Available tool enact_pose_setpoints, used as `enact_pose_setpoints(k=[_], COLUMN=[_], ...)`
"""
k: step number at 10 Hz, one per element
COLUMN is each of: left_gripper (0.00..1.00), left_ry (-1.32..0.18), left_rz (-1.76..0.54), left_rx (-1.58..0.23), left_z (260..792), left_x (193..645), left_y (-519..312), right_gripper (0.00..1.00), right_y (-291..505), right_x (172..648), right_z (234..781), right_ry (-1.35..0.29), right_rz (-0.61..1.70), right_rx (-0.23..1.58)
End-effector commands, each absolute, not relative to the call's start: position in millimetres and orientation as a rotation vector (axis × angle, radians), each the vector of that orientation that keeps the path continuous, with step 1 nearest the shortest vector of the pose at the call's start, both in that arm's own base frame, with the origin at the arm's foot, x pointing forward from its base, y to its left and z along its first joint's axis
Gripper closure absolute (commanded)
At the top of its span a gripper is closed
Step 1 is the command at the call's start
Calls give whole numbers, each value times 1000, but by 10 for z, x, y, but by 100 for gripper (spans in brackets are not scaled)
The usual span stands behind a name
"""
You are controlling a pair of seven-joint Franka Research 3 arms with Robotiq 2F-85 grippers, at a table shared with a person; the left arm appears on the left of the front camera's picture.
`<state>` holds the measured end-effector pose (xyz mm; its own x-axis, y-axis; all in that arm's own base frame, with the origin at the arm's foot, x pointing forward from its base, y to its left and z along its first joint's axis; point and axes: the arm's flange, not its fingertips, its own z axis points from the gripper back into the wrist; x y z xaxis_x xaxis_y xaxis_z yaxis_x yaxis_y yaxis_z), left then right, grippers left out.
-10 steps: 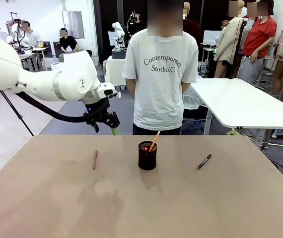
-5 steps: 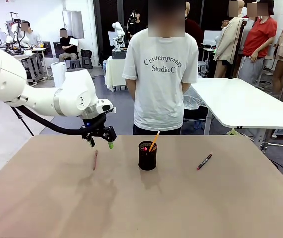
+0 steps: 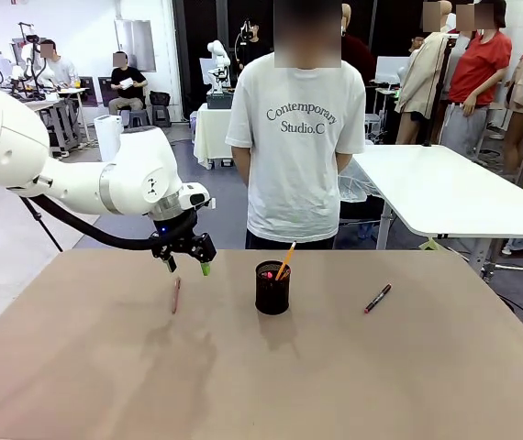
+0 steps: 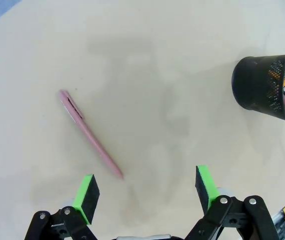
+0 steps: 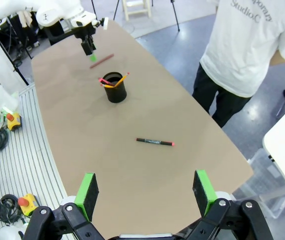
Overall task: Place the pens into the pen holder.
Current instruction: Pick up a writing instrument from the table and place it into the Pen holder.
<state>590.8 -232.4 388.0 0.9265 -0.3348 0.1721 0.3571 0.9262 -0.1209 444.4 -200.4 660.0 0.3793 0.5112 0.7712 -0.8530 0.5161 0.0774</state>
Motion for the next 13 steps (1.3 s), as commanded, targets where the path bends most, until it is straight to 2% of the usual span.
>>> enact_pose_setpoints(k=[1, 7, 13], left_gripper=[0, 0, 0], left_ry=[-96, -79, -106], left_rz=[-251, -14, 12], left_rx=[-136, -33, -52], left_z=[3789, 3332, 3049], left_x=[5955, 6097, 6462], left_y=[-2239, -2006, -1883], right_gripper=[0, 0, 0], right_y=[-1977, -1977, -1977], right_x=[4425, 4425, 4425], right_z=[6600, 6600, 6600], right_ry=[-775, -775, -775], right_rz=[930, 930, 930], right_rx=[517, 517, 517])
